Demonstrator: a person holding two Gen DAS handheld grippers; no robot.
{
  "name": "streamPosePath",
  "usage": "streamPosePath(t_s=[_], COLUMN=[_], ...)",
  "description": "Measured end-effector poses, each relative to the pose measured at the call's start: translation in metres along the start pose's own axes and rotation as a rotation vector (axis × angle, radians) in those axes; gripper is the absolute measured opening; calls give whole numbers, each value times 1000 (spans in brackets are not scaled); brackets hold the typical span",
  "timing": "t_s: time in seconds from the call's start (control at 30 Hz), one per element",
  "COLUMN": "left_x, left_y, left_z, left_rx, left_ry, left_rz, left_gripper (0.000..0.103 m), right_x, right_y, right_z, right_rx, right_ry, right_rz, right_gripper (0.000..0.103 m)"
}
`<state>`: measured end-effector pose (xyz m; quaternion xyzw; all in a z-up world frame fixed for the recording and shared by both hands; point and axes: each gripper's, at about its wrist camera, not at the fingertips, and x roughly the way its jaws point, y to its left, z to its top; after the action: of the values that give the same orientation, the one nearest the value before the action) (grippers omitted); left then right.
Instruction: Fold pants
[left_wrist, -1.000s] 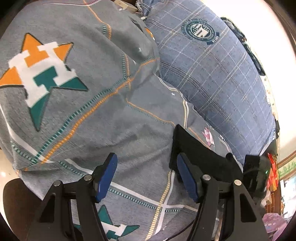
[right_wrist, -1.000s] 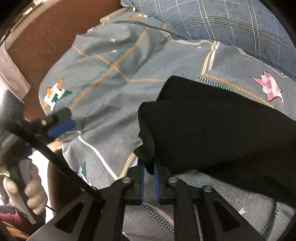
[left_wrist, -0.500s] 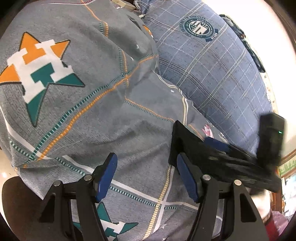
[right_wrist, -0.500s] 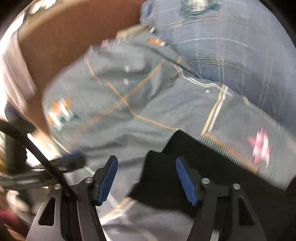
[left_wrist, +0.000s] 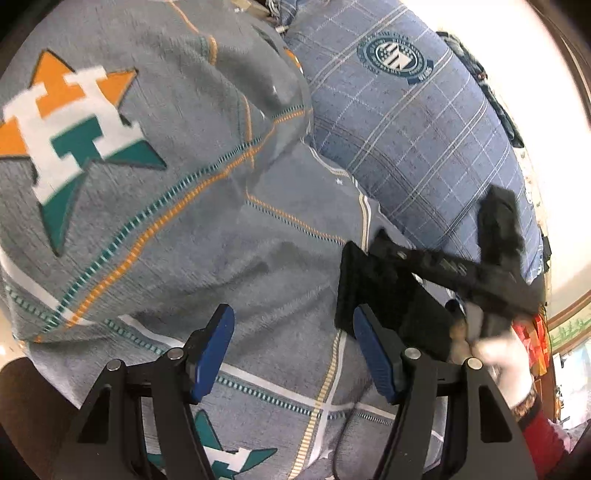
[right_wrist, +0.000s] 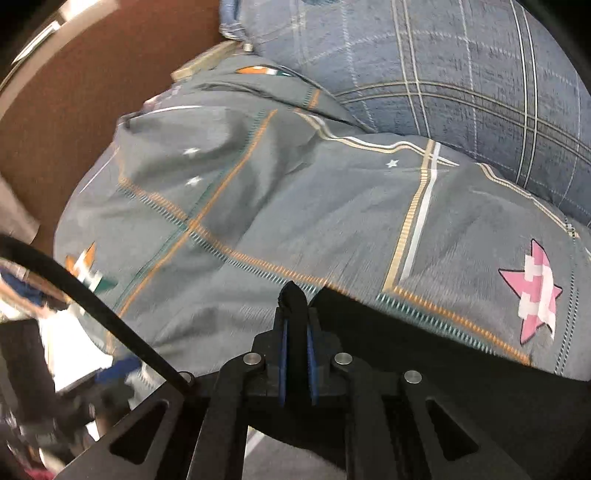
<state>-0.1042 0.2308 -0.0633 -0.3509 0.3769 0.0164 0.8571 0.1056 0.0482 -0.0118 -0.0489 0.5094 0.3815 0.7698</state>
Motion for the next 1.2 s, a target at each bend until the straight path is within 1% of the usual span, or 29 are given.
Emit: streamPosePath(t_s=[0.07,0.1,0.13,0.17,0.2,0.23,0.27,0.3,0.4,0.43,0.47,0.5,0.57,0.6,0.63,0.7,0.8,0.87,0.93,0.97,1.07,1.1,1.13,1.17,1.2], left_x=[0,-1,-2,-5,-6,-6,-5,-2,9,13,15,18,21,22,22,21,27,37,52,62,85,93,98,102,106], left_y=[-1,0,0,1,1,1,0,-1,-11,-13,-15,-16,-15,-14,-14,-15,-27,-37,-48,-53,-59,-60,-60,-60,-60], left_z=[-2,-2,-1,-1,0,1,2,3,2,1,-1,-3,-6,-6,-5,-3,1,2,1,-1,-4,-4,-5,-5,-6], left_rx=[1,0,-2,-3,-2,-1,1,2,14,19,23,26,28,28,30,43,84,111,147,164,171,164,161,157,152], left_ry=[5,5,0,-6,-10,-13,-12,-8,16,22,28,34,45,46,45,39,29,38,58,73,118,132,145,165,185], left_rz=[4,7,9,11,13,16,18,16,8,6,5,7,16,19,22,16,-15,-32,-51,-48,-62,-73,-88,-96,-97], left_gripper=[66,66,66,66,66,66,66,66,66,66,66,66,66,66,66,66,66,65,65,65,64,53,27,11,6], right_x=[21,33,41,40,36,31,24,20,22,28,37,45,64,72,73,71,55,45,37,34,32,33,32,33,35], right_y=[-2,-3,-5,-3,-3,-2,-1,2,19,24,29,31,38,41,45,48,39,31,22,19,16,15,15,15,14], right_z=[5,5,3,2,4,5,7,9,13,13,15,15,12,11,9,10,11,13,15,16,16,16,14,13,13], right_rx=[36,60,79,88,102,115,116,96,-48,-86,-116,-132,-183,-218,-249,-261,-224,-164,-117,-98,-83,-81,-80,-79,-74], right_ry=[53,88,112,87,76,66,44,34,67,87,125,156,207,219,209,208,188,181,165,160,154,154,155,155,154], right_rz=[22,42,67,96,138,178,183,141,-64,-120,-172,-205,-304,-355,-388,-384,-337,-271,-217,-198,-183,-180,-180,-180,-174], right_gripper=[22,34,42,48,57,58,59,61,62,62,62,62,61,56,42,13,10,9,9,9,9,9,9,9,9])
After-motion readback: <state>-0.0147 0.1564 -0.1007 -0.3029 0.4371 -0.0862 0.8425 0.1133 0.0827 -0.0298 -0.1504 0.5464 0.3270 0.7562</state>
